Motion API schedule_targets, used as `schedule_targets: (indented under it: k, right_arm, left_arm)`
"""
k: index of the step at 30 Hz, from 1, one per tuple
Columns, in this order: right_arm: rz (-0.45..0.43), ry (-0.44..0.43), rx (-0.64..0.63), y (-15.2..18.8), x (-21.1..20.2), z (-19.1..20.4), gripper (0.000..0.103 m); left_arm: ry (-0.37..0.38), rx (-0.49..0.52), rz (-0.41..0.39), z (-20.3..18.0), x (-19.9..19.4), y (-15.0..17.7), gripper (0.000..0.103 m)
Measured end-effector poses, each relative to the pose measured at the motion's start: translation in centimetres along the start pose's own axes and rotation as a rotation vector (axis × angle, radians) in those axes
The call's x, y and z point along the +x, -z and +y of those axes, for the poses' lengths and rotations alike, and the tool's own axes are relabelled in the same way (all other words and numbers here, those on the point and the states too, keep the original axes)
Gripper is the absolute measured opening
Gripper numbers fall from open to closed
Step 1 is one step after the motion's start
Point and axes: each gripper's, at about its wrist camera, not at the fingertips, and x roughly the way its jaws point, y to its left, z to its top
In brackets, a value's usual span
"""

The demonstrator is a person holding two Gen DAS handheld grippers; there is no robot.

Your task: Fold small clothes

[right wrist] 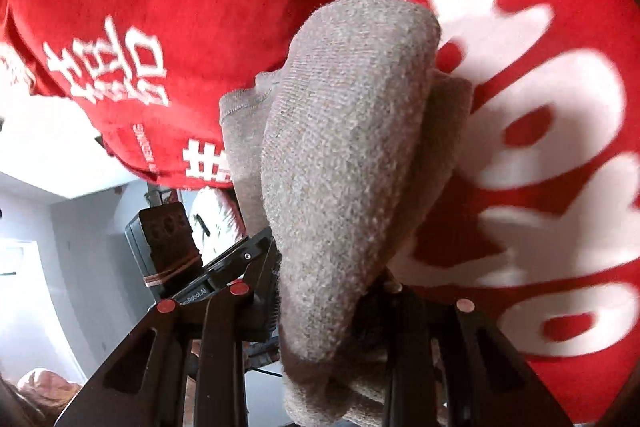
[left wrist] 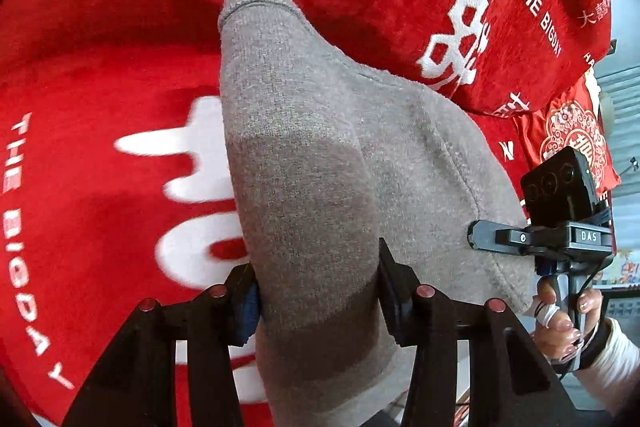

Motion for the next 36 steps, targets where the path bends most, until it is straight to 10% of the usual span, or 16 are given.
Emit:
schedule_targets:
  k: [12,16,22,24,28,32,36]
  right_arm:
    - [0.072,0.035,0.06,4.5,13.8,1.3,0.032]
    - [0.099,0.315,0.037,4.2,15.7,1.4,0.043]
    - [-0.001,0.427,-0.014,4.6,12.5,3.3,0.049]
    - [-0.022,0.406,0.05,4.6,11.6,2.4,0.022]
    - [-0.037,0.486,-0.045,5.2,12.3,4.5,0.022]
    - [-0.011,0.745,-0.319,5.9,14.6,8.0,0.015]
    - [0.013,0.892,-0.332,5.2,13.7,4.7,0.015]
  left_arm:
    - [-0.082,-0.054,0.029,12.4,-4.1,6.0,0.05]
    - [-0.132,-0.108,0.051,15.8,-3.2,7.5,0.05]
    - [-0.154,-0.119,-0.022,16.8,-5.8,8.7,0.051]
    - [-0.178,-0.112,-0.055,16.8,-6.9,8.6,0.051]
    - [-0.232,-0.126,-0.053,16.9,-6.6,8.1,0.051]
    - [-0.358,-0.091,-0.016,16.8,-4.2,8.3,0.051]
    - [-0.359,-0.109,-0.023,17.2,-4.1,8.7,0.053]
